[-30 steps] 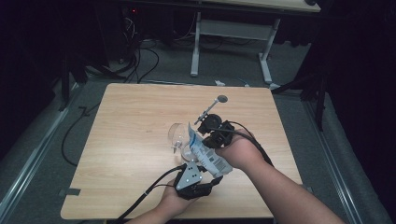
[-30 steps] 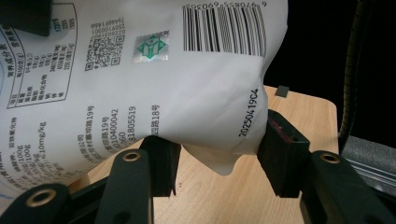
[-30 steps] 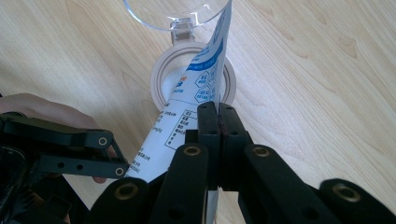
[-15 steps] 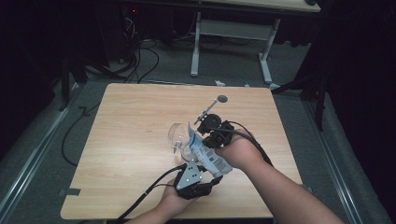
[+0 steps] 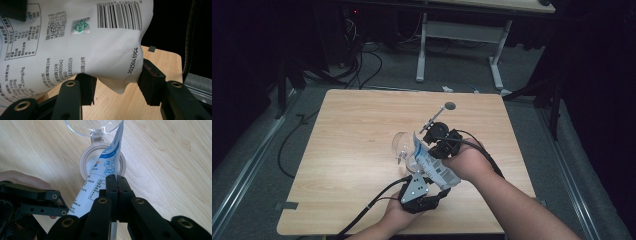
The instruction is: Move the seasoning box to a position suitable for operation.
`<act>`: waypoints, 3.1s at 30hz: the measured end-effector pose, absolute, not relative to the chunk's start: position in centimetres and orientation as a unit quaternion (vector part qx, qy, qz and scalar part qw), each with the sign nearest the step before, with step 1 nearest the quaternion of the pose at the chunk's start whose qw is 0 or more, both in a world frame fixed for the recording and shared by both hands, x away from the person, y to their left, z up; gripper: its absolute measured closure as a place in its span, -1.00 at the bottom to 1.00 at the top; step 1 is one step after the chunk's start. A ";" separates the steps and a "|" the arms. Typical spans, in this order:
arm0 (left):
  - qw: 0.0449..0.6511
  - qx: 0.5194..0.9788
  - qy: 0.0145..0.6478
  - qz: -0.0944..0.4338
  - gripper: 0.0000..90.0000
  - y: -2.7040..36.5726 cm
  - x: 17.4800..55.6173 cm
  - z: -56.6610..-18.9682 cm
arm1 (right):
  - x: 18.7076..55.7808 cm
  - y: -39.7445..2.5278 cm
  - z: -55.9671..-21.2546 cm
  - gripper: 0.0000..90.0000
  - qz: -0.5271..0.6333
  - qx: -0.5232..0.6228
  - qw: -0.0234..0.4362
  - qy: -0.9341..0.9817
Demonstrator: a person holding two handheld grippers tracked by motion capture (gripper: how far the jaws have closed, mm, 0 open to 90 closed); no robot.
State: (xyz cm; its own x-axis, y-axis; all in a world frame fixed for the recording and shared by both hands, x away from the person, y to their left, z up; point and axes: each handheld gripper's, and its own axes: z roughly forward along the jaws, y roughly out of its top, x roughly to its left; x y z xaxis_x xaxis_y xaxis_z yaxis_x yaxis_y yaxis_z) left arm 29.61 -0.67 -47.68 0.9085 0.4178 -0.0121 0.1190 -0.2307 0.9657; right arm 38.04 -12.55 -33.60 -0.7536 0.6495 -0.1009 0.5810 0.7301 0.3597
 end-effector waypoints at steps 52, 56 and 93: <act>0.603 0.768 0.174 0.127 0.19 -0.4 29.6 -47.3 | 38.2 -12.1 -33.5 1.00 0.150 0.330 0.113 0.925; 0.603 0.768 0.174 0.128 0.19 -0.4 29.6 -47.3 | 38.3 -12.0 -33.5 1.00 0.151 0.328 0.112 0.926; 0.607 0.765 0.173 0.126 0.19 -0.3 29.6 -47.1 | 38.3 -11.9 -33.6 1.00 0.154 0.327 0.110 0.926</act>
